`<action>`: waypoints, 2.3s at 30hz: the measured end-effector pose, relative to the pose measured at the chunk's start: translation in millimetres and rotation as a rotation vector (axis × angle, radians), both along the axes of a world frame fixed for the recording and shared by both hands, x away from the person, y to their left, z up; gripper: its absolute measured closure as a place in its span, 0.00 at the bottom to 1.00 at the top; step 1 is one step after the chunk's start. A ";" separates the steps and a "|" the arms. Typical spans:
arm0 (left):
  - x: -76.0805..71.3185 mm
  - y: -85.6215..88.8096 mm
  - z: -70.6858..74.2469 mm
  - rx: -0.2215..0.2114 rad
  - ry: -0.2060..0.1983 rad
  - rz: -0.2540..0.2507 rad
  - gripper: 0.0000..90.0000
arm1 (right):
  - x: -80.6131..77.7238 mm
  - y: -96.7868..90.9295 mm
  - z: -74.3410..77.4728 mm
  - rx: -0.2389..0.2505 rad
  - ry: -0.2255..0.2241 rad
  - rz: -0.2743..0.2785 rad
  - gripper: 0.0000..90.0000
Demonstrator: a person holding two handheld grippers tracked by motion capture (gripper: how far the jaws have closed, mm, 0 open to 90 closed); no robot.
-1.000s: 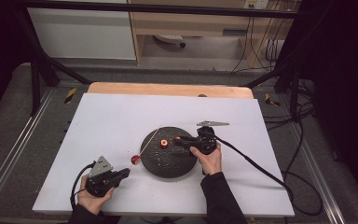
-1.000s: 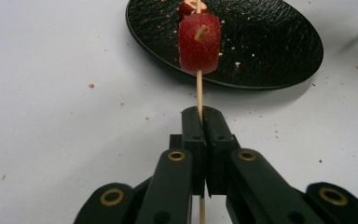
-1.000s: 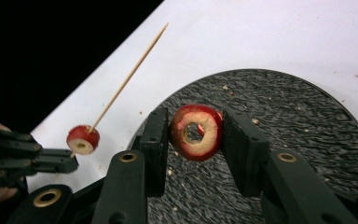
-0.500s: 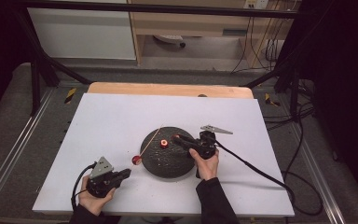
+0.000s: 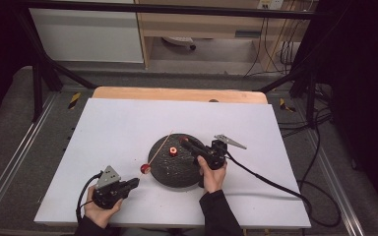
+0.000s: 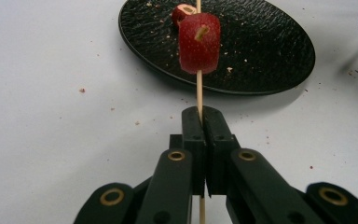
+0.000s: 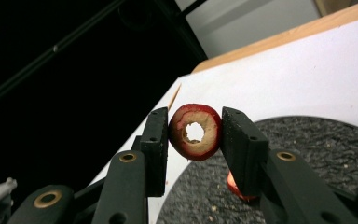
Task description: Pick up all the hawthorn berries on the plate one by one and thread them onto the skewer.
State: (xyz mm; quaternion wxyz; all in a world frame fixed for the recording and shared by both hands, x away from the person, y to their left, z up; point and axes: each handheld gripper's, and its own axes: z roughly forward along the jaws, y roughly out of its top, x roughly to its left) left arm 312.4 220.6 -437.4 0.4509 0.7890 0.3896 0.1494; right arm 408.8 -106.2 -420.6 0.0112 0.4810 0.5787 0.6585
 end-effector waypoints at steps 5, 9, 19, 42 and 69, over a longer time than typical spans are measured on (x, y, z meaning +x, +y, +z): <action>-0.4 -1.0 0.1 -0.005 -0.001 0.000 0.98 | 1.6 1.0 0.2 0.055 -0.010 -0.036 0.70; -0.7 -1.8 0.3 -0.008 -0.003 0.001 0.98 | 3.1 1.4 0.4 0.076 -0.013 -0.053 0.70; -1.7 -6.0 -0.1 -0.017 -0.005 -0.001 0.98 | 10.2 2.8 -1.4 0.142 0.001 -0.091 0.70; -3.1 -26.6 -2.7 -0.057 0.002 -0.006 0.98 | 25.9 4.7 3.0 0.235 -0.019 -0.143 0.70; -5.6 -36.9 -3.1 -0.081 -0.004 -0.004 0.98 | 23.6 7.3 -0.6 0.294 -0.008 -0.134 0.70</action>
